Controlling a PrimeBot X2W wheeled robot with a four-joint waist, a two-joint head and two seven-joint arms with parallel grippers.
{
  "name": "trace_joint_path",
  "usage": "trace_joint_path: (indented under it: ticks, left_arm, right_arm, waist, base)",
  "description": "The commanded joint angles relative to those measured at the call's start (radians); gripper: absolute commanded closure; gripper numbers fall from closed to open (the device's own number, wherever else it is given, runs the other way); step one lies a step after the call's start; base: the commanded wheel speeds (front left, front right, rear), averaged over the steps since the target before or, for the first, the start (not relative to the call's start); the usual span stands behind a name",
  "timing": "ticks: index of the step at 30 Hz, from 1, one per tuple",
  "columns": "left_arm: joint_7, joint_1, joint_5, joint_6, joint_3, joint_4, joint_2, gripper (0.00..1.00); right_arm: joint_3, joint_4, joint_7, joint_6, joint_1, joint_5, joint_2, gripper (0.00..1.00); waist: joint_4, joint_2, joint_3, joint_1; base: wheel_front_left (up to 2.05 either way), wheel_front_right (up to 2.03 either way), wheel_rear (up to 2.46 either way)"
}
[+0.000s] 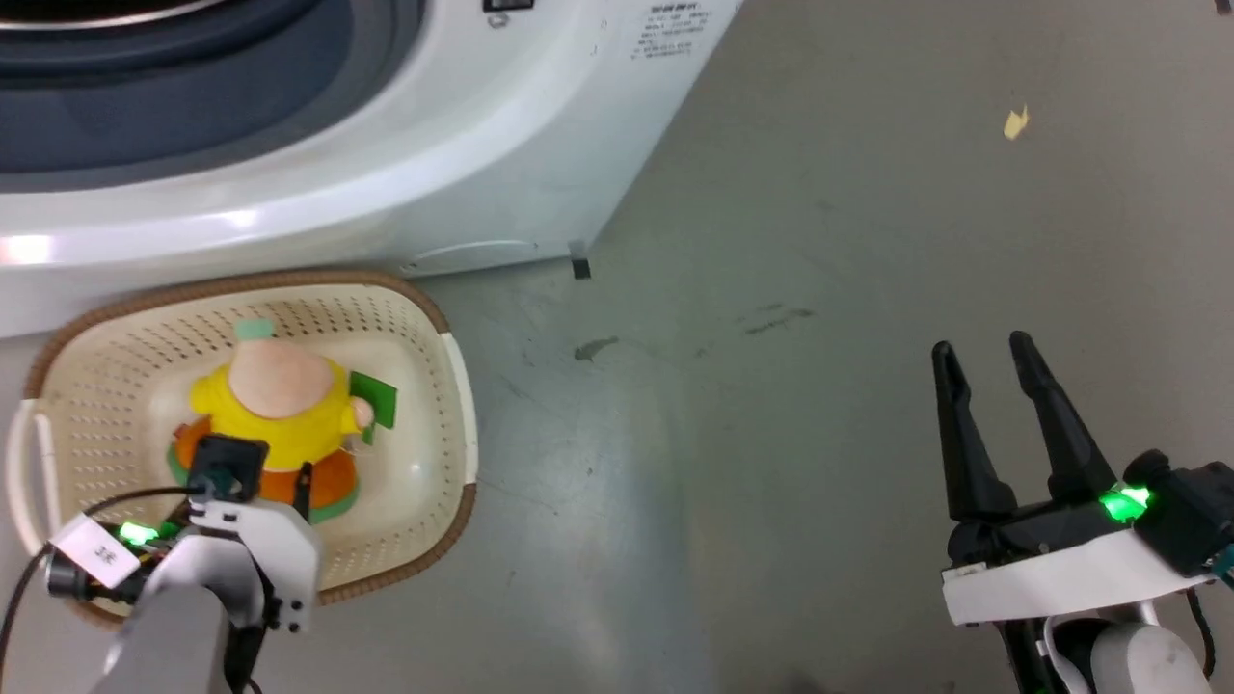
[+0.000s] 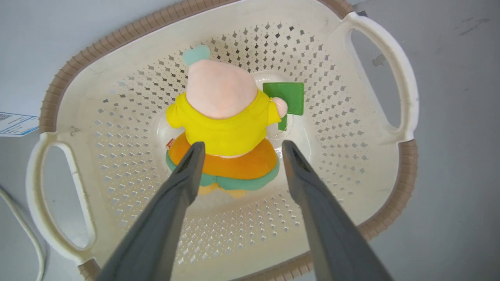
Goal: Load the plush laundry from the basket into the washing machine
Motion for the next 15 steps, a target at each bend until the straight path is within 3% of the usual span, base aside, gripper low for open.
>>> trace_joint_path:
  ticks: [1, 9, 15]
  left_arm:
    - [-0.004, -0.025, 0.003, 0.005, -0.006, 0.015, 0.012, 0.0]
    - [-0.033, -0.109, -0.005, 0.008, -0.016, 0.083, 0.06, 0.0]
    - [0.024, -0.21, 0.001, -0.001, -0.046, 0.173, 0.115, 0.0]
  right_arm:
    - [0.001, -0.008, -0.009, -0.001, -0.015, 0.012, 0.0, 0.0]
    - [0.008, -0.025, -0.026, -0.001, -0.017, 0.046, 0.0, 0.0]
    - [0.013, -0.045, -0.042, -0.001, -0.028, 0.085, 0.0, 0.0]
  waist:
    - [-0.012, 0.0, 0.015, -0.0001]
    - [-0.047, 0.0, 0.075, -0.0001]
    - [-0.077, 0.0, 0.141, -0.0001]
  base:
    - [0.0, 0.0, 0.0]
    - [0.0, 0.0, 0.0]
    - [0.0, 0.0, 0.0]
